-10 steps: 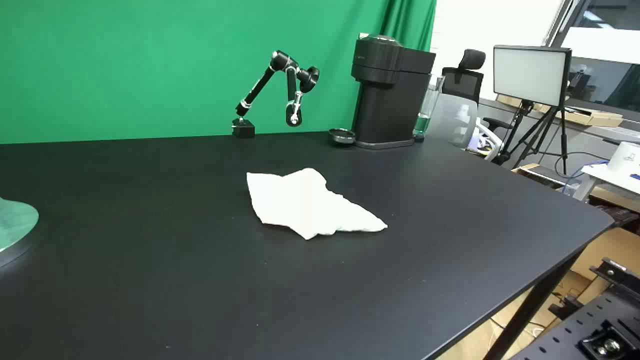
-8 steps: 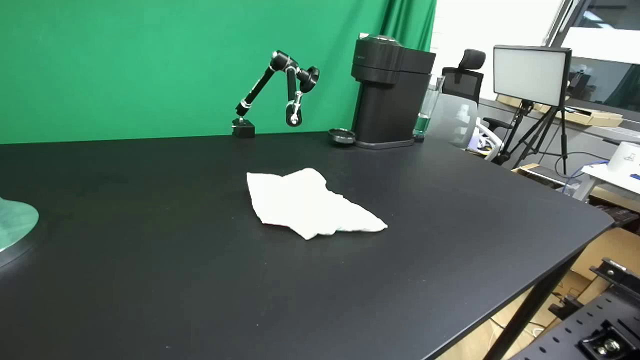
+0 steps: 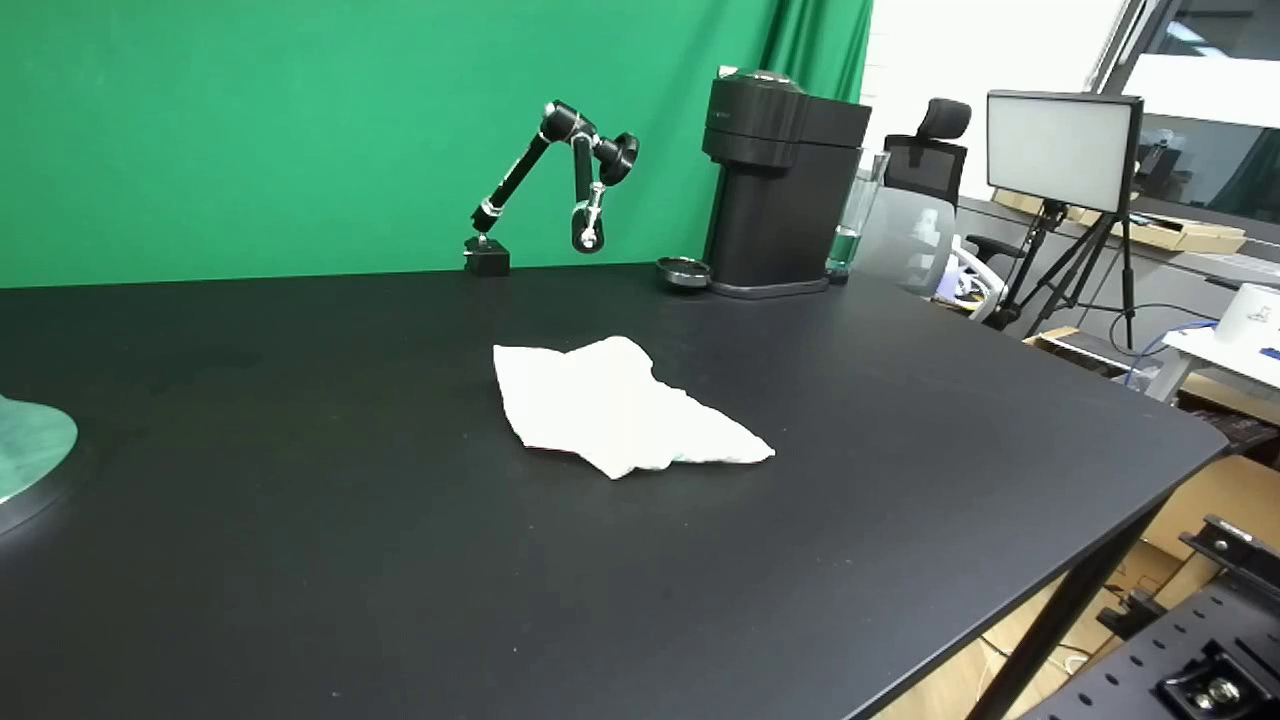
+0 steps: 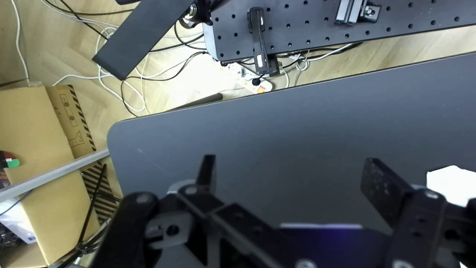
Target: Hang the white cloth on the black object
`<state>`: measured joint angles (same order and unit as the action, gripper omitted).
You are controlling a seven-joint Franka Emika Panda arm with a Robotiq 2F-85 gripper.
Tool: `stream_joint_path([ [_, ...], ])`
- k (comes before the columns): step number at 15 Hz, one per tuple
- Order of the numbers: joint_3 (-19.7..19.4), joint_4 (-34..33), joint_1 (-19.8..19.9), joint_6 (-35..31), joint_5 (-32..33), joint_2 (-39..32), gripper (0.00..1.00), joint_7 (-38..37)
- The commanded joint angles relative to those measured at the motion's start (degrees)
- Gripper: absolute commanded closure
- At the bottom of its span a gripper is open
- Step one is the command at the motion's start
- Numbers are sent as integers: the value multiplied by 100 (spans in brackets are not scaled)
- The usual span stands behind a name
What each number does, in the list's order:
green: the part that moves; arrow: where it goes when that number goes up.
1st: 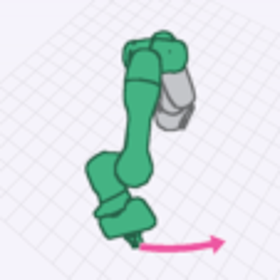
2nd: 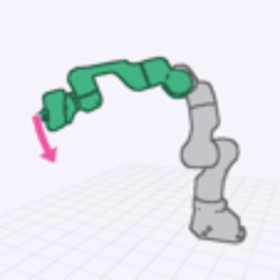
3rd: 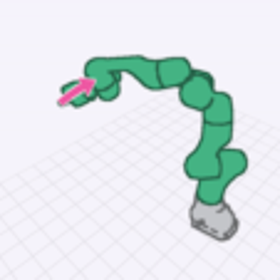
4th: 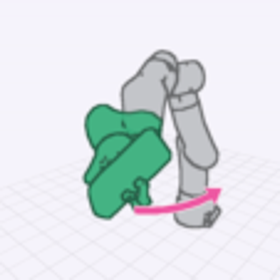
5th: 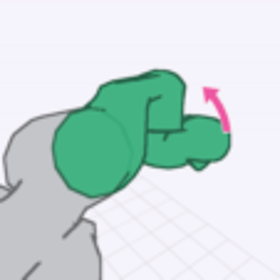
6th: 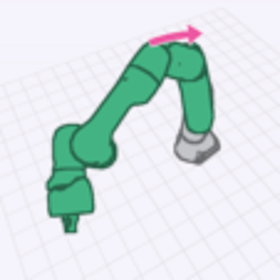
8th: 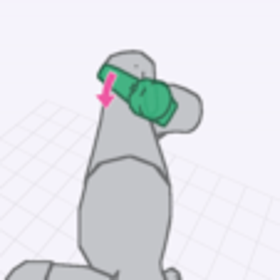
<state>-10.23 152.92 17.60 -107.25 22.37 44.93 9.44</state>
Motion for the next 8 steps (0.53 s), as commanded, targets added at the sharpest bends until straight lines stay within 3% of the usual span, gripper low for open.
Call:
stream_joint_path([
  [1,-92,-15,-117,42,64,12,0,-63],
  [3,42,265,-227,-344,105,-3,0,-245],
  [6,298,977,-514,-1554,166,-54,0,-464],
  [8,565,776,-748,-2497,137,-795,0,-574],
])
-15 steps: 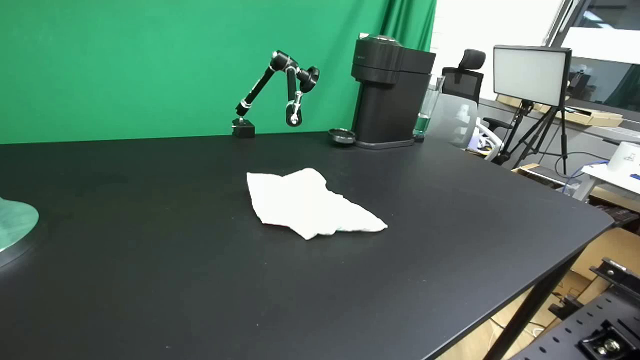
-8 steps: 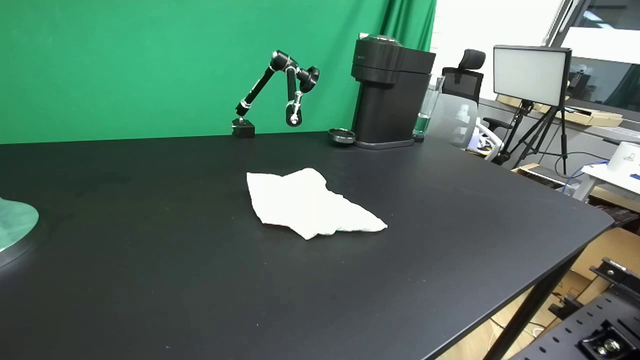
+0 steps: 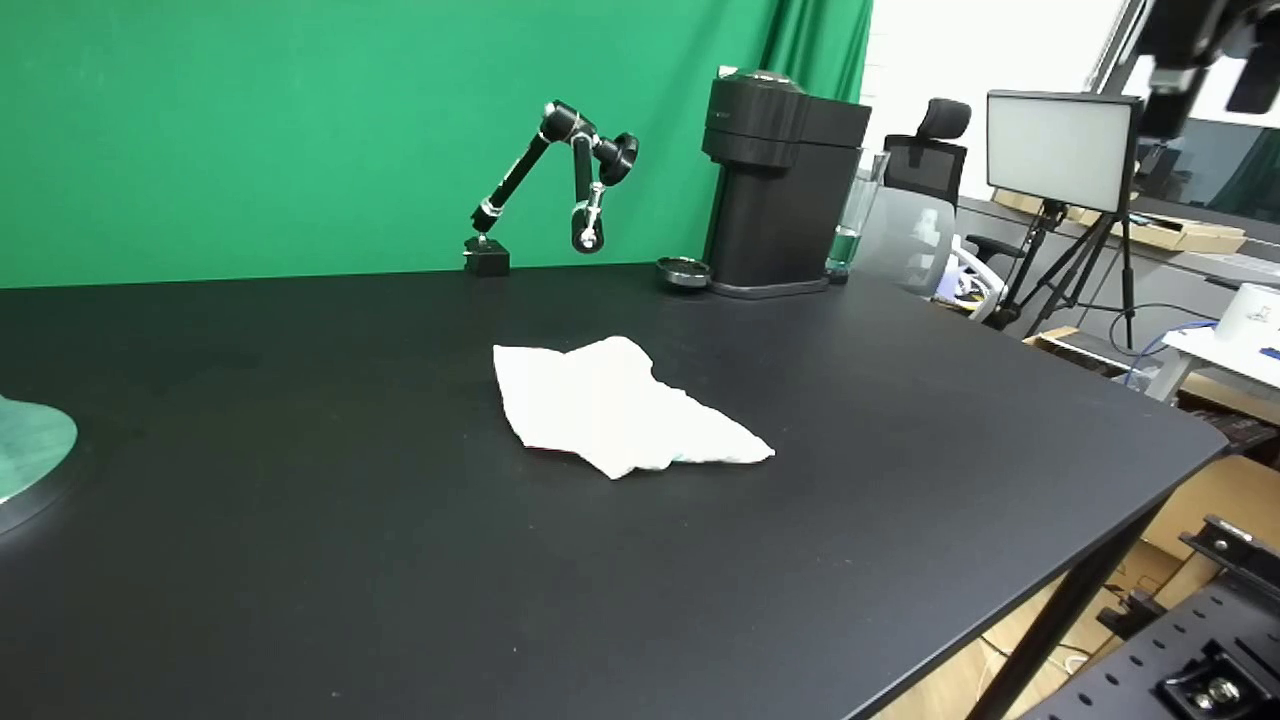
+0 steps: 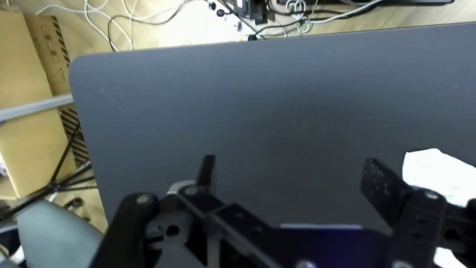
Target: Hang the white cloth on the black object
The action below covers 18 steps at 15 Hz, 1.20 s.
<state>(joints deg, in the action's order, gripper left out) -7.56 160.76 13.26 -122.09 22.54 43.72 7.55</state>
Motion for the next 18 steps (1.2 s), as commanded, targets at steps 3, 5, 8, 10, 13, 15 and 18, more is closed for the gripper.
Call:
stream_joint_path([
  [3,795,102,-498,-2291,115,-1548,0,-736],
  [5,1120,100,-577,-2903,91,-2192,0,-997],
  [8,1350,96,-856,-3327,-156,-3036,0,-1057],
  [10,1406,87,-999,-3536,-237,-3528,0,-1049],
  [13,1407,65,-1205,-3842,-264,-4142,0,-1053],
  [15,1382,51,-1332,-4067,-172,-4453,0,-1086],
  [18,1514,35,-1351,-4447,-136,-4856,0,-1036],
])
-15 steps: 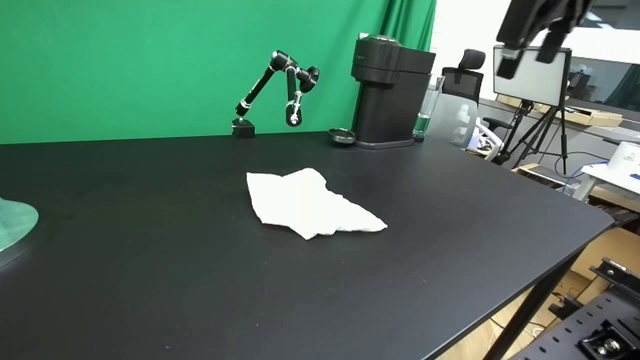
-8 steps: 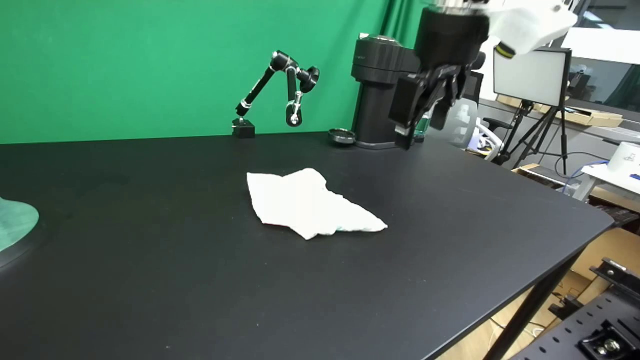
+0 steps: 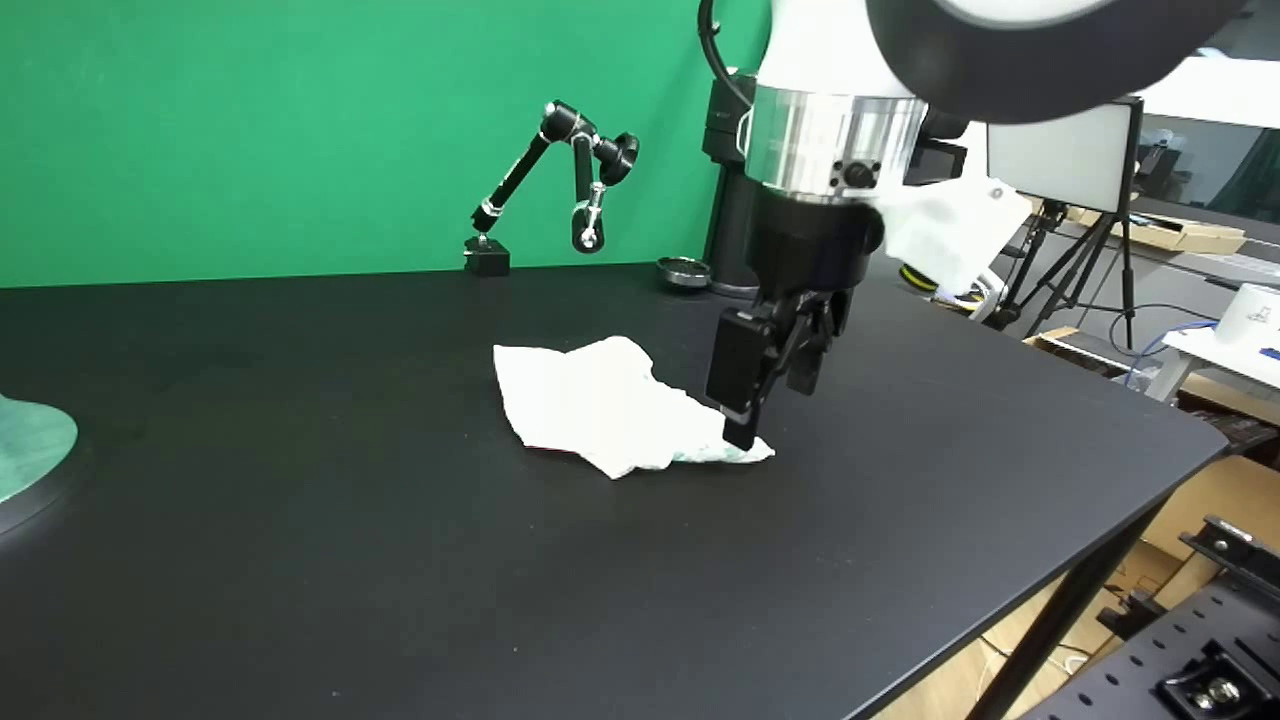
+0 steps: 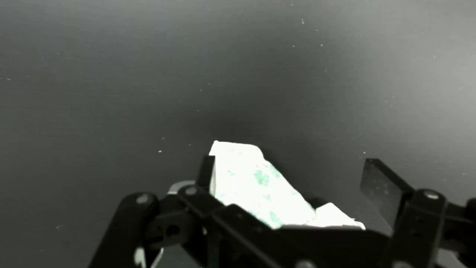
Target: Hang the white cloth on the black object
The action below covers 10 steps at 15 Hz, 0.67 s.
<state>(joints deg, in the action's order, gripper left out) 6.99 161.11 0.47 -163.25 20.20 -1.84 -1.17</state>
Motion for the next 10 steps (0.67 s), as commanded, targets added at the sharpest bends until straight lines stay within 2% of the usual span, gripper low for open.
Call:
stream_joint_path([
  [1,72,-5,-100,-449,136,-404,0,-178],
  [3,16,-24,-211,-657,345,-538,0,-347],
  [5,-142,-175,-392,-167,544,-576,0,-760],
  [6,18,-105,-212,-419,294,-588,0,-250],
  [10,10,-134,-232,-387,309,-628,0,-250],
])
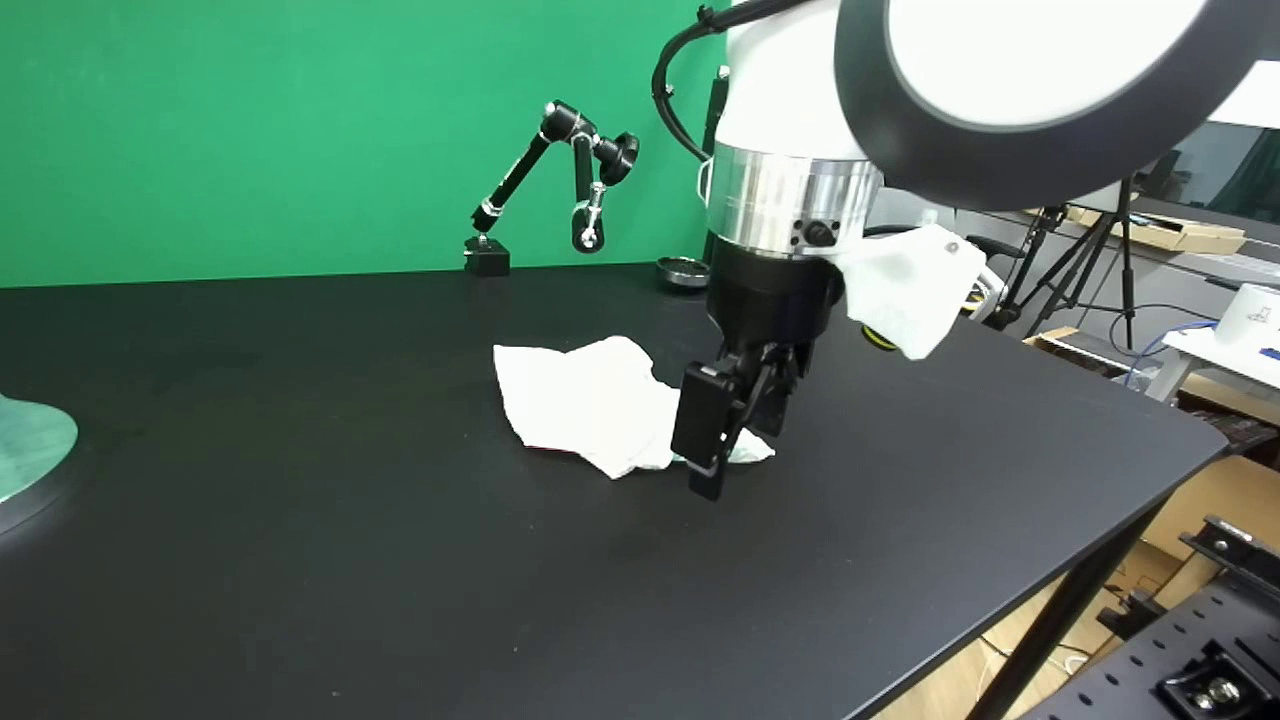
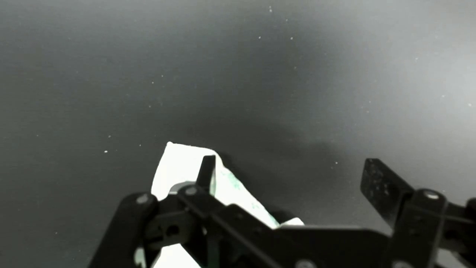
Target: Hang the white cloth on the black object
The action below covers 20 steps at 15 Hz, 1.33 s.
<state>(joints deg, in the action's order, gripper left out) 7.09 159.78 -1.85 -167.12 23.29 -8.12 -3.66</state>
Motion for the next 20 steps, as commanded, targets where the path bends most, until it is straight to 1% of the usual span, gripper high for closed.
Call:
stream_joint_path([
  [1,0,0,0,0,0,0,0,1],
  [6,0,0,0,0,0,0,0,3],
  [7,-33,-32,-44,-29,-7,40,0,-213],
  [8,-199,-84,-156,-43,315,123,0,-501],
  [10,-417,-247,-283,-141,754,131,0,-868],
  [13,-885,-617,-508,-225,1893,58,0,-1676],
  [15,-1044,-877,-594,-218,2418,-128,0,-2115],
  [17,-1091,-1063,-656,-270,2692,-370,0,-2351],
  [20,-1011,-1253,-753,-483,2695,-818,0,-2400],
])
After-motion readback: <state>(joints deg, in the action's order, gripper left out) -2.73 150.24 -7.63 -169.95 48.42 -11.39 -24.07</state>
